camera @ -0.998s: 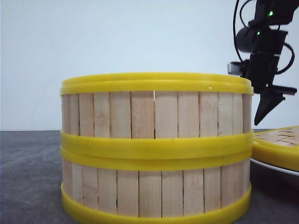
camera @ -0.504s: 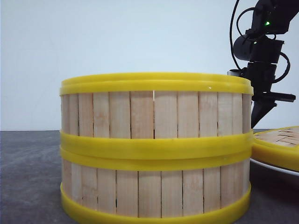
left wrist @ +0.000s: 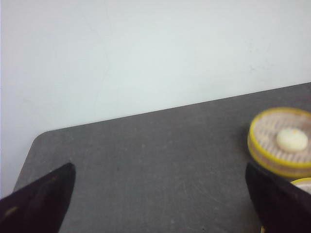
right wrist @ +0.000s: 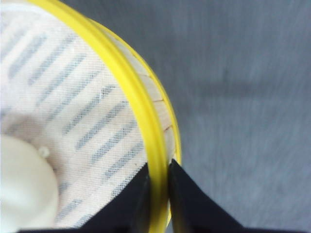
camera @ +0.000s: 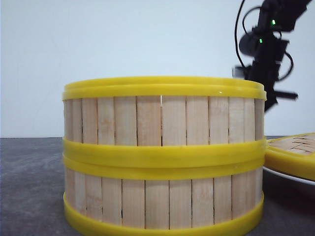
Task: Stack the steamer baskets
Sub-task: 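Lift that basket with the right gripper above the stack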
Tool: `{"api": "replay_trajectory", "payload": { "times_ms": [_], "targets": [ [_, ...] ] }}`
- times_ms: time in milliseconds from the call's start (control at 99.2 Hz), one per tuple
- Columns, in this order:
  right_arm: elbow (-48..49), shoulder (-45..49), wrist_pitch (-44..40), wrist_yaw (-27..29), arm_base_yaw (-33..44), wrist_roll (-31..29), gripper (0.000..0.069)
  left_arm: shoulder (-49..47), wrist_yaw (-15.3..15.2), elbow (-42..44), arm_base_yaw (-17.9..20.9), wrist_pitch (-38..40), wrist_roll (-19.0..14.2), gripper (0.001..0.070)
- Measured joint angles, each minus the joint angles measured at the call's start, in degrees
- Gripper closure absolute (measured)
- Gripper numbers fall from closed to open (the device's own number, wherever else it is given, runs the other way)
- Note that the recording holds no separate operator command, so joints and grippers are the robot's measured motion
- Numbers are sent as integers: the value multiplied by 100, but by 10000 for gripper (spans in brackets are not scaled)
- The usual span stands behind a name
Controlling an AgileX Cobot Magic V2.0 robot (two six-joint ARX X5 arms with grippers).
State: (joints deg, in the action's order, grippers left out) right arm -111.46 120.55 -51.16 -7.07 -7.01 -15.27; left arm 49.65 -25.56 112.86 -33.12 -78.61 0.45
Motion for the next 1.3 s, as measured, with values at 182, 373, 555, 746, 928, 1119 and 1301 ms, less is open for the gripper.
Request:
{"api": "replay_trajectory", "payload": {
  "times_ms": [182,373,555,746,928,1119,1301],
  "targets": [
    [-1541,-35,-809,-372,-59,-4,660,2,0,0,0,9,0,17],
    [-2149,-103,-2380,-387,-640,326,660,7,2,0,0,46,0,17],
    [-2116,-87,-2629,-170,-1294,741,660,11,4,0,0,164,0,18],
    [-2116,-107,-2629,-164,-1731,800,660,11,173,0,0,184,-2,42],
    [-2116,-345,-2629,-120,-2044,815,660,11,175,0,0,-55,-13,43],
    [-2107,-905,-2629,-133,-2308,903,660,11,175,-2,0,-238,-114,43],
    [-1650,-1250,-2629,-168,-2376,909,660,11,173,-2,0,-238,-133,43]
  ]
}}
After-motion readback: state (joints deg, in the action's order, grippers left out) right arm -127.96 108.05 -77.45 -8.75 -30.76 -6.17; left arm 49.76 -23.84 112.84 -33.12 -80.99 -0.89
